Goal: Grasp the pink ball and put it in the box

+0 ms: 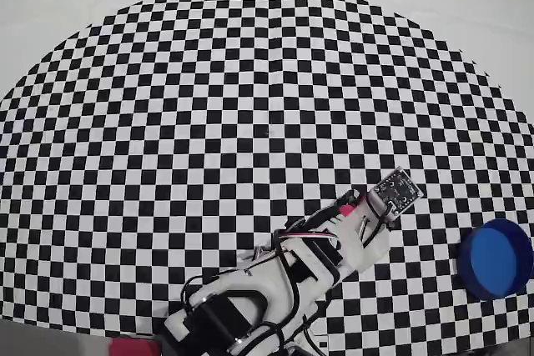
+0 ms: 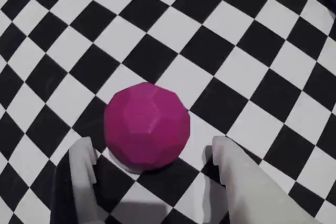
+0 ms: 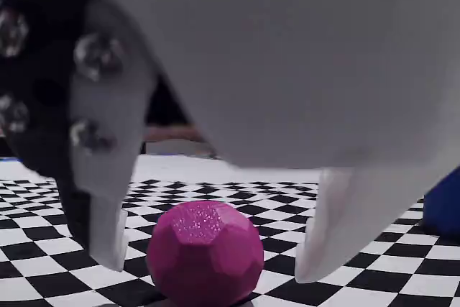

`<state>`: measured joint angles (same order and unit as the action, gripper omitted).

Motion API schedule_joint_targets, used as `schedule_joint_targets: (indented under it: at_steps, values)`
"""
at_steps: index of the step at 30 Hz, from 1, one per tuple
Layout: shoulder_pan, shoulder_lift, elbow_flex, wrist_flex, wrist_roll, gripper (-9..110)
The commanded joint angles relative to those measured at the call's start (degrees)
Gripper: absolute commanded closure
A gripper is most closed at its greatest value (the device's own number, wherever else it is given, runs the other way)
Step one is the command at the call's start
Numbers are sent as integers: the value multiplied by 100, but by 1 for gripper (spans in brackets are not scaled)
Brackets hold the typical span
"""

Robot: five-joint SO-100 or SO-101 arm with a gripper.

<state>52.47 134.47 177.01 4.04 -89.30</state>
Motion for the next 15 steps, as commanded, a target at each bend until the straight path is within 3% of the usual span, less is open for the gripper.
schedule_joint_targets:
  at_steps: [1,15]
  values:
    - [-18,-44,-246,-70,-53,76]
    - [-35,-185,-431,-105,-53,76]
